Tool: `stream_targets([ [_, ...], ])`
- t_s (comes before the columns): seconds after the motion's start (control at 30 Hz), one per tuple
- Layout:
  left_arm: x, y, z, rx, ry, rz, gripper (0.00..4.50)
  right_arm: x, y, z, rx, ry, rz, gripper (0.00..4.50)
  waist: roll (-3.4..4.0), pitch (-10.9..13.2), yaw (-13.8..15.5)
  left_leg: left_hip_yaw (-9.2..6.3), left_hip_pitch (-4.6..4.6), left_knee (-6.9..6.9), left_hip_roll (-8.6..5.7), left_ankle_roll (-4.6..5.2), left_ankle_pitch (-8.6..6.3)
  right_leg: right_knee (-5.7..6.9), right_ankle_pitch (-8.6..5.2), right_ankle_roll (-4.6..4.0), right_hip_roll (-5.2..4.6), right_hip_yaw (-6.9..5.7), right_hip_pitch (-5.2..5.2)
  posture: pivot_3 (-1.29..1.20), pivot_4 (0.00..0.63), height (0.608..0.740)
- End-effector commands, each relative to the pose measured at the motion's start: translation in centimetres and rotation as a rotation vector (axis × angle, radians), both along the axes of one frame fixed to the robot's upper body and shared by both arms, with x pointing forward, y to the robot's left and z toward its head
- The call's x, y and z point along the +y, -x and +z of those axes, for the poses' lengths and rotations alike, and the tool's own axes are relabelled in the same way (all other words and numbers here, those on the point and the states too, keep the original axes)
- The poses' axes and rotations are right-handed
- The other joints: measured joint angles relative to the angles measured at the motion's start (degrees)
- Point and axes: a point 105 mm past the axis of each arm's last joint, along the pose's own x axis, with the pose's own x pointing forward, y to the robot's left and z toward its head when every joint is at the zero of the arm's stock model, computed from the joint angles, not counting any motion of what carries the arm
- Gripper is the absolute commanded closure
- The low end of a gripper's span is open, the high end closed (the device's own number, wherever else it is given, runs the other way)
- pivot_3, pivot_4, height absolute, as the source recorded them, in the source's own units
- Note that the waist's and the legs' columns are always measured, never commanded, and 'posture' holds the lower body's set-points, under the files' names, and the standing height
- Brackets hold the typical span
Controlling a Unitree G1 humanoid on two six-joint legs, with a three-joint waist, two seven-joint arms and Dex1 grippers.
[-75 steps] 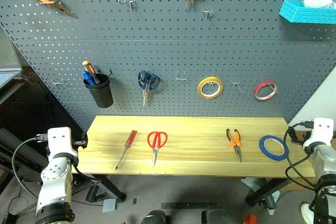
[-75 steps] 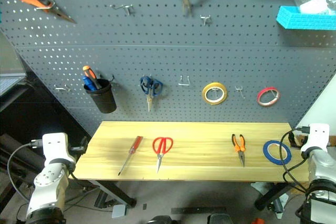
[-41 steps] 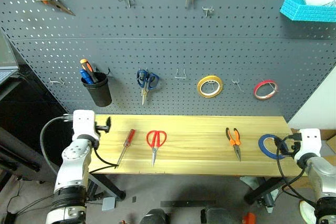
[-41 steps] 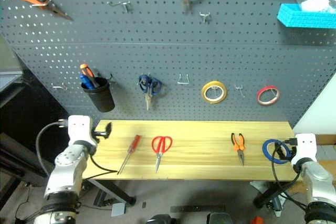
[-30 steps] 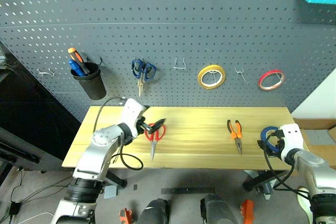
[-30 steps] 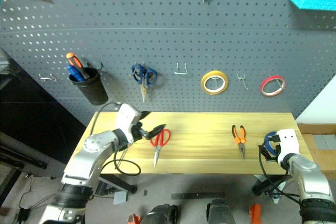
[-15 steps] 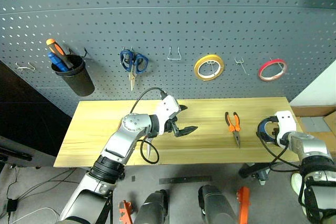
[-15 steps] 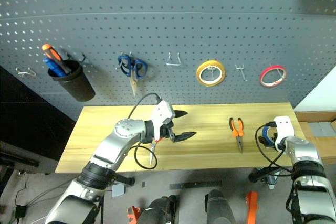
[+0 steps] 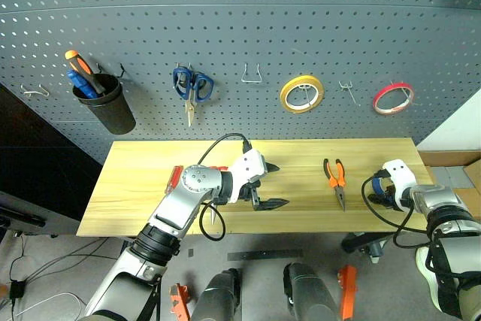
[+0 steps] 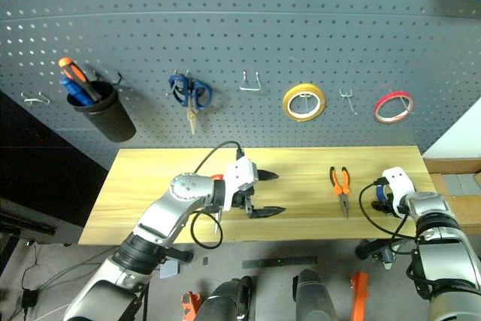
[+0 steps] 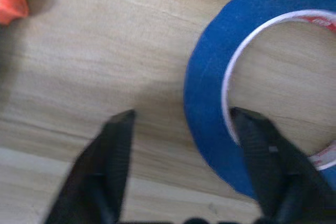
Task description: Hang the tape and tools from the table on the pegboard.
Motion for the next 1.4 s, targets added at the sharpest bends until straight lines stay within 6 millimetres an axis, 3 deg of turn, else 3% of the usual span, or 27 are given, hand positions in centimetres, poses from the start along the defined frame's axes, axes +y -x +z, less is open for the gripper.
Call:
stream_targets([
  [0.03,-0.7,0.5,1.4,-0.061,0.021,-0.049,0.00,-0.7,1.8,-2.0,0.079,0.055,-0.014,3.09,-0.02,0.01,0.01,-0.01,-0.03,0.10,0.00,0.01,-0.01,0.00,0.03,0.07,0.00,0.00,0.01,-0.15,0.256,0.740],
  [0.13,-0.9,0.6,1.5,-0.058,0.032,-0.055,0.00,-1.0,1.6,-2.0,0.042,0.072,-0.056,4.03,-0.06,-0.01,0.01,-0.07,-0.03,0.30,0.00,0.04,-0.02,-0.01,0.13,0.24,0.02,0.14,0.05,-0.16,0.252,0.740],
  [0.33,-1.3,0.6,2.3,-0.035,0.098,-0.042,0.00,-0.6,1.1,-1.9,-0.044,0.074,-0.065,4.09,-0.27,-0.03,0.13,0.10,-0.02,0.44,-0.05,0.23,0.06,-0.07,0.38,0.56,0.03,0.60,0.06,-0.17,0.250,0.740],
  [0.47,-1.2,0.5,2.8,-0.030,0.116,-0.028,0.00,0.5,0.5,0.1,-0.151,0.058,-0.025,4.09,-0.23,-0.01,0.09,0.14,-0.03,0.41,-0.04,0.26,0.05,-0.07,0.40,0.58,0.03,0.71,-0.01,-0.18,0.252,0.740],
  [0.57,-1.0,0.2,3.8,-0.032,0.159,0.001,0.00,2.3,0.6,4.3,-0.315,0.094,0.051,4.09,-0.01,0.11,0.05,0.14,-0.10,0.33,-0.02,0.25,0.04,-0.04,0.38,0.58,0.02,0.75,-0.15,-0.20,0.254,0.740],
  [0.73,-0.9,-0.4,5.6,-0.065,0.225,0.032,0.00,6.9,3.0,11.2,-0.572,0.169,0.095,4.09,0.26,0.22,-0.28,0.42,-0.24,0.34,0.02,0.29,-0.01,0.00,0.39,0.62,-0.03,0.97,-0.47,-0.21,0.252,0.740],
  [1.0,-0.7,-0.7,7.1,-0.091,0.275,0.016,0.00,15.6,5.3,18.2,-0.964,0.261,0.193,4.09,0.23,0.24,-0.21,0.37,-0.20,0.33,0.08,0.27,-0.02,-0.01,0.39,0.62,-0.03,0.93,-0.45,-0.23,0.246,0.740],
  [1.13,-0.6,-0.6,7.9,-0.097,0.300,0.013,0.00,17.2,4.0,19.8,-1.043,0.210,0.197,4.09,0.22,0.24,-0.18,0.41,-0.21,0.33,0.03,0.28,-0.01,-0.05,0.39,0.63,0.00,0.93,-0.47,-0.23,0.241,0.740],
  [1.4,-0.9,-0.5,8.6,-0.091,0.320,0.005,0.00,17.1,-1.1,19.7,-1.069,0.117,0.176,4.09,0.21,0.24,-0.16,0.41,-0.20,0.30,0.00,0.29,-0.01,-0.05,0.40,0.60,0.06,0.90,-0.47,-0.21,0.228,0.740],
])
